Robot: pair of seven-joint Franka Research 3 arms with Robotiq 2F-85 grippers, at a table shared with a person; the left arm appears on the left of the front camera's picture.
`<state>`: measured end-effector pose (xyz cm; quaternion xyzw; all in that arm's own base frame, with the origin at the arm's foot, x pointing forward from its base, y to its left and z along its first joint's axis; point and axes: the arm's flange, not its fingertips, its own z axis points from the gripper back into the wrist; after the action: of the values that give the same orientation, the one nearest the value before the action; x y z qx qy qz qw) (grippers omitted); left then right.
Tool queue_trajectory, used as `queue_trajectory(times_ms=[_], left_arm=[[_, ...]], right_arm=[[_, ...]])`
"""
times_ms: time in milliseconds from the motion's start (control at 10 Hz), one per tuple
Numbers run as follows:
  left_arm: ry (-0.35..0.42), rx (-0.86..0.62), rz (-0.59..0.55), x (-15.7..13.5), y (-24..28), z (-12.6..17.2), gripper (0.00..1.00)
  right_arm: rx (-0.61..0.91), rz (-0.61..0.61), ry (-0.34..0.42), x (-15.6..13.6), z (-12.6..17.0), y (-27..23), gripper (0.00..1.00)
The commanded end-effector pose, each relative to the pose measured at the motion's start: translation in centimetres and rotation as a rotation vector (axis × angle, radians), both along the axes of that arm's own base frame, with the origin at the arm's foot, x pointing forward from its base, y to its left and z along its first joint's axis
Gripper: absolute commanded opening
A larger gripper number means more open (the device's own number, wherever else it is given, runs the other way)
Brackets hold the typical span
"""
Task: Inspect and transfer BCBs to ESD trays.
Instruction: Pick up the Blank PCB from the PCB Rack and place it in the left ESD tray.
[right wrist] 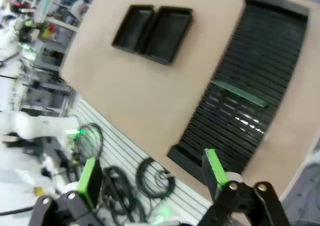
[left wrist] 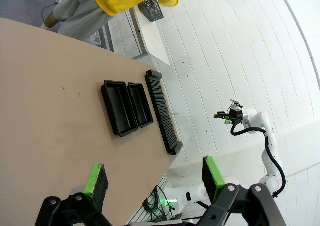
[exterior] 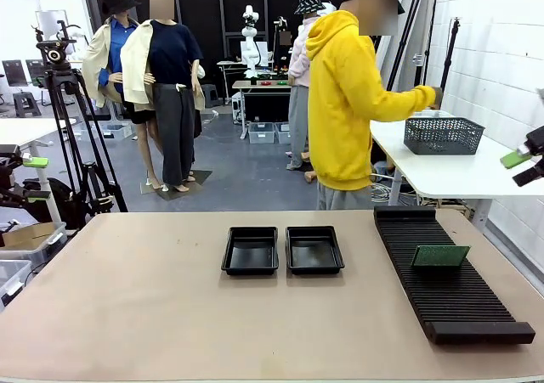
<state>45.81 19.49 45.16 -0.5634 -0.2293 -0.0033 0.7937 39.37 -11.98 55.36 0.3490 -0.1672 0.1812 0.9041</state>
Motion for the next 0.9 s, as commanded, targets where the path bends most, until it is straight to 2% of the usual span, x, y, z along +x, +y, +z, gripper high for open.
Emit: queue_trajectory(times_ms=[0, 200, 600, 800], left_arm=[[0.006, -0.004, 0.004, -0.1, 0.1, 0.2, 1.0], [0.006, -0.004, 0.004, -0.1, 0.1, 0.2, 1.0], [0.006, -0.004, 0.004, -0.1, 0.1, 0.2, 1.0], [0.006, -0.004, 0.004, -0.1, 0.1, 0.2, 1.0]], right_arm=[[-0.188, 0.016, 0.068, 0.8, 0.3, 2.1, 1.0], [-0.348, 0.031, 0.086, 2.3, 0.5, 3.7, 1.0], [-0.618, 0.178, 0.103, 5.6, -0.5, 4.9, 1.0], [-0.692, 0.295, 0.073, 5.7, -1.2, 5.9, 1.0]])
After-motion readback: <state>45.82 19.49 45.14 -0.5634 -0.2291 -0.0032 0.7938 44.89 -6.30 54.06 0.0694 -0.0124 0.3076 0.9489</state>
